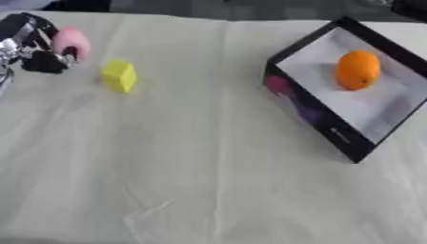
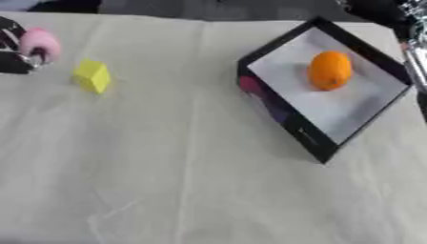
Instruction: Pick up the objects with one hand, pass them to the other hand, and then place them into the box on the other side of the table.
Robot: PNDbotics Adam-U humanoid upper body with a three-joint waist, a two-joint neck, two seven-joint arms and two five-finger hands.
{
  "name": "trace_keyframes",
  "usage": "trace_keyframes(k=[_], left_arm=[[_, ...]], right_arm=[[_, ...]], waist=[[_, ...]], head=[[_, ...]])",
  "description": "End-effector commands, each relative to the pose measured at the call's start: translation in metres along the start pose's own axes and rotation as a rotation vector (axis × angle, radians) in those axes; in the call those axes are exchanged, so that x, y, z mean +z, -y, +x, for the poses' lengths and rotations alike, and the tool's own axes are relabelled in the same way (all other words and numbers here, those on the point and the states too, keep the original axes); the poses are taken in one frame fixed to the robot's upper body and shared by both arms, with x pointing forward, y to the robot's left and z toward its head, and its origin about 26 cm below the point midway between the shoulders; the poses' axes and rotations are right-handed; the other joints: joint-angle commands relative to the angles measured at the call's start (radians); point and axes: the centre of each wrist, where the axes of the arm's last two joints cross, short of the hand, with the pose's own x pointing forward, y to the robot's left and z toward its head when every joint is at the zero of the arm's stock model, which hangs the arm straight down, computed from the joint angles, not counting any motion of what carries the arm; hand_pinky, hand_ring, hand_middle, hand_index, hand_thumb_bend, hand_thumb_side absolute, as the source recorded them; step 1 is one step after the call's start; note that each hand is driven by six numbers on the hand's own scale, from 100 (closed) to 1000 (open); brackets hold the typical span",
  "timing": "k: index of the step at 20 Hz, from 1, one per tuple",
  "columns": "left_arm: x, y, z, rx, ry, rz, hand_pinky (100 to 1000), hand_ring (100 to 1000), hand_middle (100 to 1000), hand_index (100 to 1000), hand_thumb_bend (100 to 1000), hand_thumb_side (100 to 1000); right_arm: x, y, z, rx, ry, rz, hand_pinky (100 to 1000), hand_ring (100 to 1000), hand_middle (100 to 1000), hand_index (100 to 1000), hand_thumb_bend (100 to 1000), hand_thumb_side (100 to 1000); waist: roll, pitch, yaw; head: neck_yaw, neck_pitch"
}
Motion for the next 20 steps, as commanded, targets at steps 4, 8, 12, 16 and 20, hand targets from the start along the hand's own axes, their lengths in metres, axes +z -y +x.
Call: trace_keyframes(k=[4,8,12,16,20], left_arm=[[0.011,-0.009,0.029,-0.023,0.13,0.08,748,606,639,621,189,202],[0.014,-0.004,0.046,-0.016,0.201,0.102,747,595,636,621,188,203],[0.016,0.002,0.058,0.004,0.249,0.116,746,587,633,619,188,204],[0.017,0.01,0.068,0.015,0.292,0.133,745,581,631,618,189,202],[0.02,0.016,0.077,0.018,0.339,0.148,743,575,628,616,189,203]], right_arm=[[-0.013,-0.015,0.039,0.012,0.121,0.091,870,789,821,838,100,415],[-0.021,-0.033,0.054,0.018,0.167,0.155,871,791,823,839,100,412],[-0.028,-0.051,0.065,0.032,0.195,0.221,873,793,824,841,100,419],[-0.034,-0.07,0.069,0.051,0.206,0.286,874,796,826,843,100,425],[-0.038,-0.089,0.072,0.06,0.218,0.336,874,799,832,846,100,429]], waist=[[0.004,-0.05,0.003],[0.003,-0.052,0.008],[-0.001,-0.053,0.013],[-0.006,-0.053,0.017],[-0.01,-0.054,0.021]], head=[[-0.015,0.004],[-0.021,-0.001],[-0.025,-0.004],[-0.032,-0.002],[-0.047,0.005]])
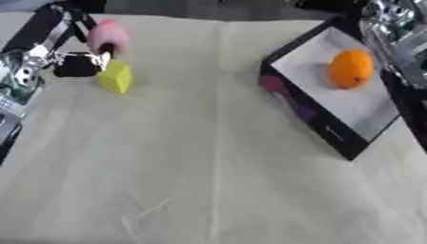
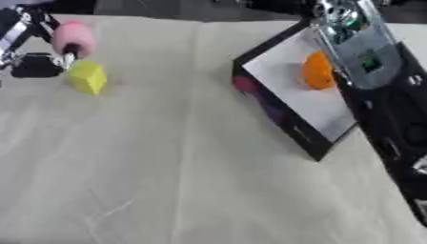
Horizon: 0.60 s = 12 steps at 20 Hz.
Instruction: Pick up the objects with one hand, pass them to the other hand, and then place them into the box on the other side of the table.
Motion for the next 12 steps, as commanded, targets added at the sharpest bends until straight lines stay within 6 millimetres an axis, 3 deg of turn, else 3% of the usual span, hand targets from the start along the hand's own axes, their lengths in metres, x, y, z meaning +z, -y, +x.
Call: trace_keyframes(k=[1,12], left_arm=[[0.0,-0.009,0.011,-0.015,0.054,0.046,743,574,628,616,189,202],[0.003,0.004,0.025,0.018,0.13,0.048,737,560,622,614,185,206]], right_arm=[[-0.009,-0.005,0.011,0.029,0.03,0.027,874,800,832,847,100,406],[-0.021,-0.038,0.01,0.07,0.03,0.123,875,804,837,849,100,435]], waist=[[-0.01,-0.046,0.003],[-0.013,-0.045,0.005]], head=[[-0.013,0.002],[-0.04,0.019]])
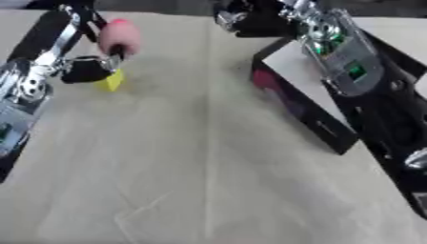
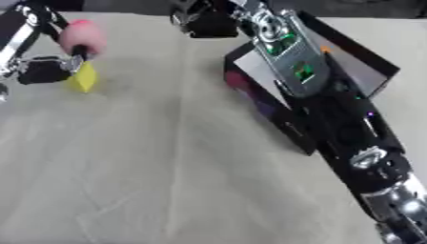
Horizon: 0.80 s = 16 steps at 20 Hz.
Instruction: Pick up the objects with one hand, pass them to the other hand, and then place them into the box on the other side of the table.
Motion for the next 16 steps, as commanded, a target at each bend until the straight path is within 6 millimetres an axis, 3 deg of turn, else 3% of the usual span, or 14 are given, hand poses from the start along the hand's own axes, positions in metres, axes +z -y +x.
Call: trace_keyframes(k=[1,16], left_arm=[[-0.001,-0.007,0.007,0.0,0.039,0.026,737,559,622,614,184,207],[-0.005,0.006,0.022,0.002,0.135,-0.028,738,563,624,615,181,212]], right_arm=[[-0.005,0.001,0.01,0.03,0.026,0.014,876,804,837,849,100,435],[-0.015,-0.018,0.017,0.057,0.073,0.16,880,812,846,860,100,420]], waist=[[-0.009,-0.044,0.003],[-0.012,-0.039,0.009]], head=[[-0.01,0.003],[-0.02,0.0]])
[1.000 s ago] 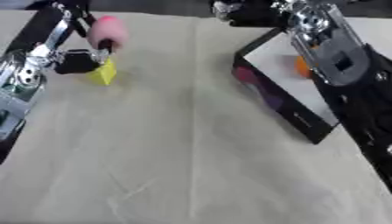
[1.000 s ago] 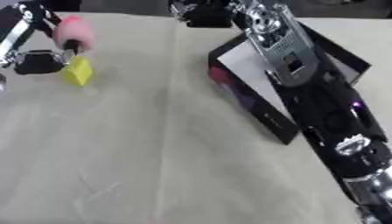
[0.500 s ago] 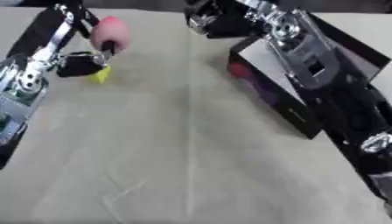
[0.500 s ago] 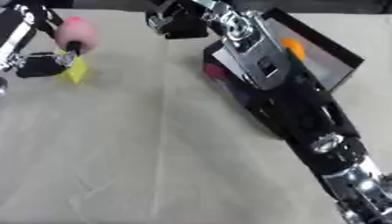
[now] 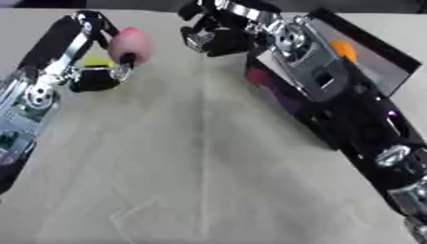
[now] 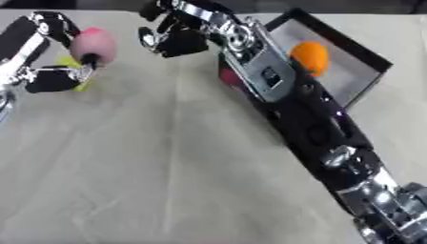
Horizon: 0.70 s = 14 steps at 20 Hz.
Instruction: Pick up the objects with one hand, pass them to the other hand, and then place them into the box on the other side of the table.
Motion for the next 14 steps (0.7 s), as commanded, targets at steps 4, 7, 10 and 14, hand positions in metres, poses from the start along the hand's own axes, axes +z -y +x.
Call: trace_keyframes(k=[4,7,10,14], left_arm=[[-0.005,-0.008,0.012,-0.015,0.065,0.021,738,562,623,615,181,211],[-0.006,-0.009,0.017,-0.019,0.094,0.031,738,562,623,616,178,211],[-0.007,-0.009,0.022,-0.024,0.121,0.044,737,560,623,615,177,212],[-0.008,-0.009,0.028,-0.022,0.152,0.048,737,558,622,615,176,212]], right_arm=[[-0.006,0.004,0.013,0.026,0.041,0.05,883,817,852,867,100,420],[-0.009,0.002,0.014,0.025,0.048,0.08,884,823,856,873,100,423],[-0.011,0.001,0.018,0.041,0.057,0.1,885,826,859,876,100,429],[-0.014,-0.001,0.019,0.063,0.06,0.116,887,832,864,883,100,427]], waist=[[-0.013,-0.038,0.004],[-0.013,-0.038,0.006],[-0.013,-0.037,0.008],[-0.013,-0.037,0.012]], head=[[-0.003,-0.006],[-0.003,-0.008],[-0.005,-0.008],[-0.006,-0.008]])
